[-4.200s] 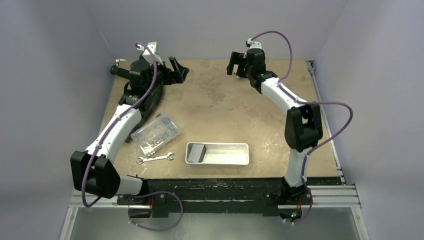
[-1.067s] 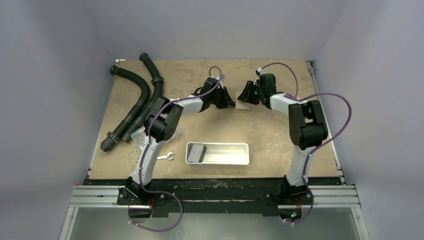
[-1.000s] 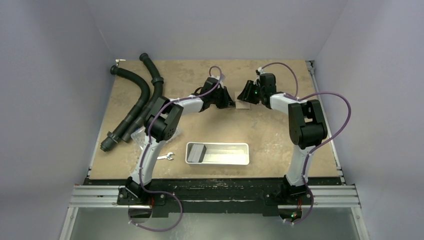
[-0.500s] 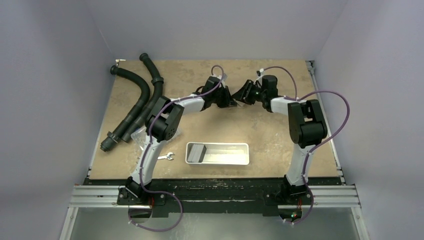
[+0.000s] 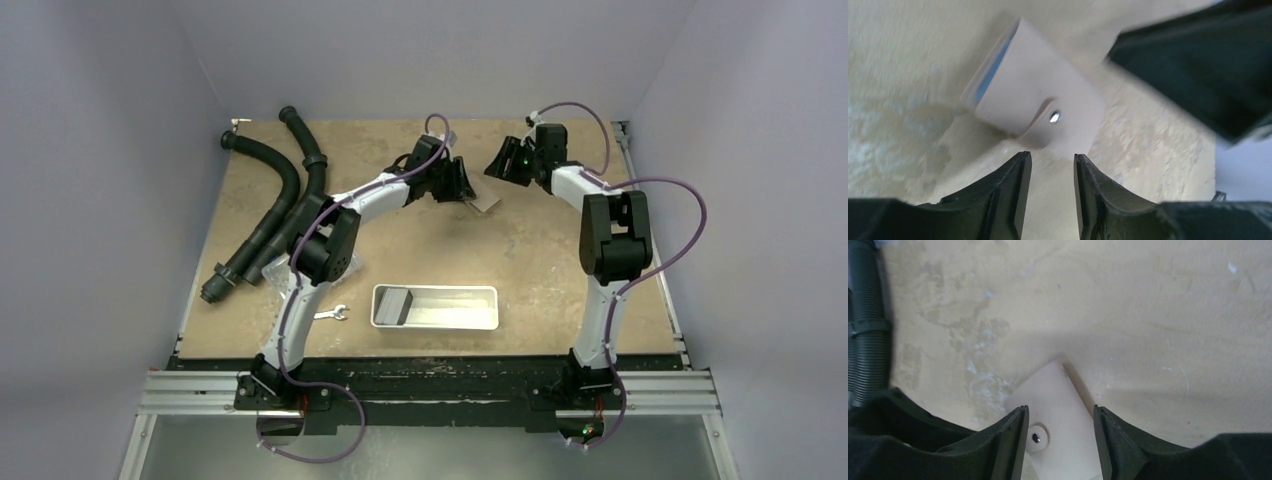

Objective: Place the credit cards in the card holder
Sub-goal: Open the card holder at the center of the board.

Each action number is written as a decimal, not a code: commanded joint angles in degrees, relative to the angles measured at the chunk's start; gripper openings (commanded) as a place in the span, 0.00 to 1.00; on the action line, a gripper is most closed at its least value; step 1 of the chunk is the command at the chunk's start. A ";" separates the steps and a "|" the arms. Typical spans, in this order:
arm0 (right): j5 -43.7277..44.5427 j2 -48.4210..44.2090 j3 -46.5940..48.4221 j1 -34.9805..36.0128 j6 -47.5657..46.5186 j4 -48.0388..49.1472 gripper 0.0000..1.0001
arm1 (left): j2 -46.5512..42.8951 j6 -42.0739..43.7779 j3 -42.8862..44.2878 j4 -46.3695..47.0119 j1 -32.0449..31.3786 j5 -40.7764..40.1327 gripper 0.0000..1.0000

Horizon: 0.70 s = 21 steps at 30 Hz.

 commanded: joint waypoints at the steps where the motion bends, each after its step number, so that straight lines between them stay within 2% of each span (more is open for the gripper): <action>1: -3.09 0.68 -2.61 -0.25 -1.30 -1.68 0.58 | 3.73 -2.19 8.17 -0.70 0.13 -0.50 0.42; 6: -4.06 1.04 -3.86 -1.31 -0.83 -1.60 0.58 | 7.05 -2.48 10.78 -1.16 0.14 -1.51 0.43; 10: -3.96 0.34 -5.64 -1.36 -0.83 -1.36 0.61 | 9.48 0.00 12.96 -5.48 0.67 -4.32 0.39; 16: -6.82 -0.38 -8.52 -1.55 0.44 -0.55 0.69 | 10.28 0.05 8.77 -5.31 2.68 -3.75 0.30; 21: -14.30 0.75 -10.27 -1.94 3.79 3.48 0.67 | 10.16 -0.06 5.15 -3.03 3.67 -1.77 0.29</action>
